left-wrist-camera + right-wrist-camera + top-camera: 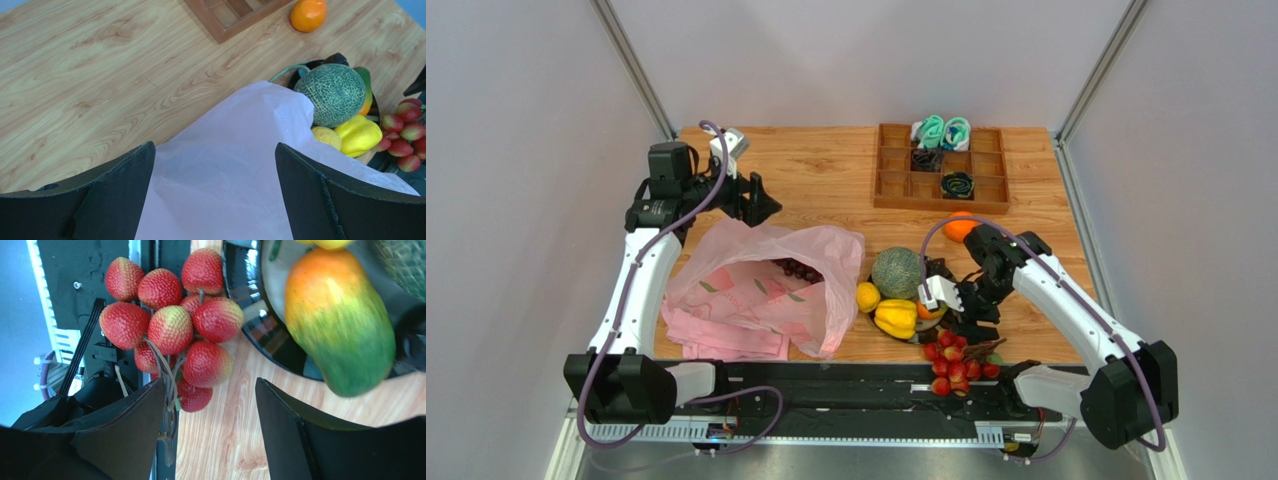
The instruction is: Take the fake fruits out of the plastic bag
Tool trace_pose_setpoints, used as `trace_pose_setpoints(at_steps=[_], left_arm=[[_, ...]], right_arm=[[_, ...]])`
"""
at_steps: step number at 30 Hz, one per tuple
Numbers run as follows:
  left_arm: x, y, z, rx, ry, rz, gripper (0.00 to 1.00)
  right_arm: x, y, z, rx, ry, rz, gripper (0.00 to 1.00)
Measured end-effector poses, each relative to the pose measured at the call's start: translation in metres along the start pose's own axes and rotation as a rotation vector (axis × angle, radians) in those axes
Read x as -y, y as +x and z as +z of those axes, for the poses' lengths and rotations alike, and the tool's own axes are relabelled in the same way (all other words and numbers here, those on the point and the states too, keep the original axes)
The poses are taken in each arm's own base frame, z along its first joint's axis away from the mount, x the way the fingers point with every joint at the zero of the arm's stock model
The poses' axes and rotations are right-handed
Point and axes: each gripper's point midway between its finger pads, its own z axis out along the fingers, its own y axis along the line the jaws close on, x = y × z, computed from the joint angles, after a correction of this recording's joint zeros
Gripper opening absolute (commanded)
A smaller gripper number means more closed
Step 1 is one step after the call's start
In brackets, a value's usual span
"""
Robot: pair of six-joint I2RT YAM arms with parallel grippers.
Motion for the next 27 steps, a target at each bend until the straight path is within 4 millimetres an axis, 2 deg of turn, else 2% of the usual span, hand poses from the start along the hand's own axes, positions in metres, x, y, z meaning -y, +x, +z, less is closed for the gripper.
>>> trace_pose_setpoints(at_steps=[5, 7, 8, 9, 10, 14, 15, 16, 17, 18, 23, 27], left_arm=[[0.018, 0.002, 0.005, -0.016, 0.05, 0.028, 0.99], [0.02, 0.002, 0.006, -0.018, 0.055, 0.03, 0.99], [0.02, 0.002, 0.006, -0.017, 0.054, 0.028, 0.99], [0.02, 0.003, 0.006, -0.017, 0.054, 0.027, 0.99], [0.019, 0.003, 0.007, -0.016, 0.053, 0.025, 0.99], [0.019, 0.004, 0.008, -0.015, 0.053, 0.016, 0.99], [0.019, 0.004, 0.008, -0.013, 0.053, 0.018, 0.99], [0.019, 0.004, 0.008, -0.012, 0.052, 0.019, 0.99], [0.019, 0.004, 0.008, -0.012, 0.052, 0.019, 0.99], [0.019, 0.004, 0.008, -0.012, 0.052, 0.019, 0.99], [0.018, 0.003, 0.009, -0.01, 0.052, 0.022, 0.99], [0.014, 0.004, 0.013, -0.014, 0.053, 0.017, 0.99]], right_arm=[[-0.008, -0.01, 0.011, -0.03, -0.063, -0.048, 0.76], [-0.01, -0.009, 0.014, -0.054, -0.083, -0.064, 0.73], [-0.01, -0.008, 0.016, -0.069, -0.097, -0.058, 0.68], [-0.01, -0.004, 0.019, -0.087, -0.119, -0.043, 0.58], [-0.01, -0.002, 0.022, -0.103, -0.142, -0.027, 0.54], [-0.009, 0.015, 0.042, -0.204, -0.262, 0.063, 0.48], [-0.007, 0.018, 0.043, -0.218, -0.268, 0.069, 0.34], [-0.007, 0.019, 0.044, -0.227, -0.267, 0.069, 0.24], [-0.006, 0.021, 0.043, -0.237, -0.261, 0.061, 0.04], [-0.004, 0.021, 0.041, -0.242, -0.244, 0.049, 0.01], [0.003, 0.022, 0.022, -0.26, -0.122, -0.009, 0.0], [0.015, 0.014, -0.015, -0.237, 0.08, -0.092, 0.0]])
